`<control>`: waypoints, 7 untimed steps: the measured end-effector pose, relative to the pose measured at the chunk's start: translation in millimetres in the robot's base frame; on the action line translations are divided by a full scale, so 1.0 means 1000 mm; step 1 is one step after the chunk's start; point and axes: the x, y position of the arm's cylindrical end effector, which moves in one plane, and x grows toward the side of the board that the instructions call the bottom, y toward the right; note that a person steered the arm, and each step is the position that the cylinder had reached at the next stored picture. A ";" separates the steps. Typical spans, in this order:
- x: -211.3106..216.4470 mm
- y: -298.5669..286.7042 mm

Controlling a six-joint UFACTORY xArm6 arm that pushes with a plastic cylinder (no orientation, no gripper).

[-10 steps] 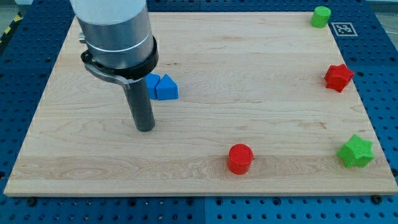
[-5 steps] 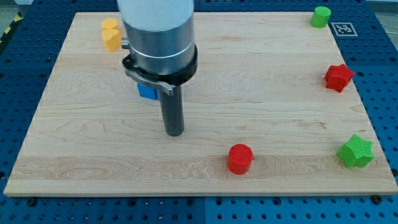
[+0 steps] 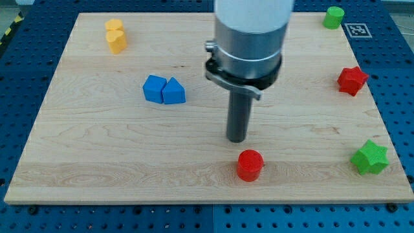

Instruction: Move your arm to the right of the board

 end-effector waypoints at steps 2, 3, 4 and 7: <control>-0.011 0.058; -0.022 0.078; -0.022 0.078; -0.022 0.106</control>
